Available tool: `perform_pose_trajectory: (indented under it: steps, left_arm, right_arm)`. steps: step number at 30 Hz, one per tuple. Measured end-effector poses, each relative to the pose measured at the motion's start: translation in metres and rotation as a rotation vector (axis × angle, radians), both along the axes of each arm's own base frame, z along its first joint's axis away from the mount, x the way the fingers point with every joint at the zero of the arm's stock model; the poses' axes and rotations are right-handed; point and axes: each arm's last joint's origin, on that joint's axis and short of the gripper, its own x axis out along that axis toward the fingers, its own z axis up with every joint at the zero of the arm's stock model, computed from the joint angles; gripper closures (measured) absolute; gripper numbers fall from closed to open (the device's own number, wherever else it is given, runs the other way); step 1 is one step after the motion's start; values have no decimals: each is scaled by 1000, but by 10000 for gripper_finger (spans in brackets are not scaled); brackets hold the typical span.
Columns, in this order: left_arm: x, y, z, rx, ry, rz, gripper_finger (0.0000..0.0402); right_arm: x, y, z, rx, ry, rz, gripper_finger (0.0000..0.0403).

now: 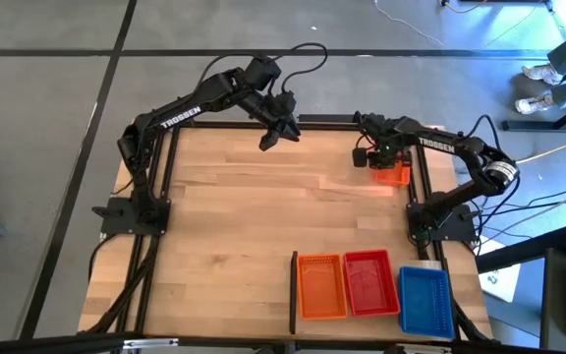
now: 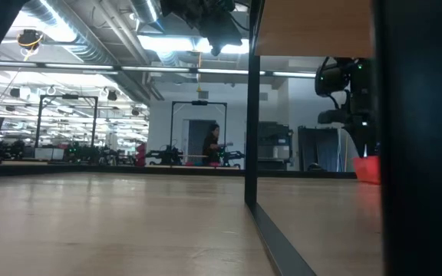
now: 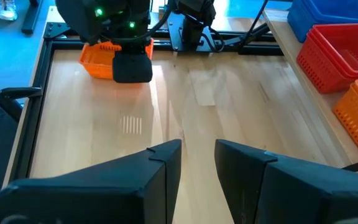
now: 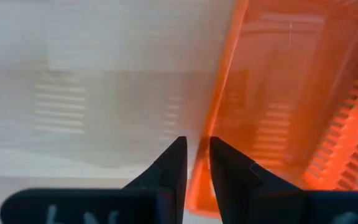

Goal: Stack baskets on shelf by color
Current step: Stack the orange basket on top of the orange baskets on the shelf

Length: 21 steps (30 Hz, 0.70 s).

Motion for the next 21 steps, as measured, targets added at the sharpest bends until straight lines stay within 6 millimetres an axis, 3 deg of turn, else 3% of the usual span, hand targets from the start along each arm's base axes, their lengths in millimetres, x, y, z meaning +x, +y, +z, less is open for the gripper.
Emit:
perform_pose_trajectory:
  steps: [17, 21]
  left_arm:
    - [0, 0, 0, 0, 0, 0, 312]
    - [0, 0, 0, 0, 0, 0, 312]
  right_arm:
    - [1, -1, 4, -12, 9, -50, 336]
    - [-2, 2, -4, -4, 20, -24, 336]
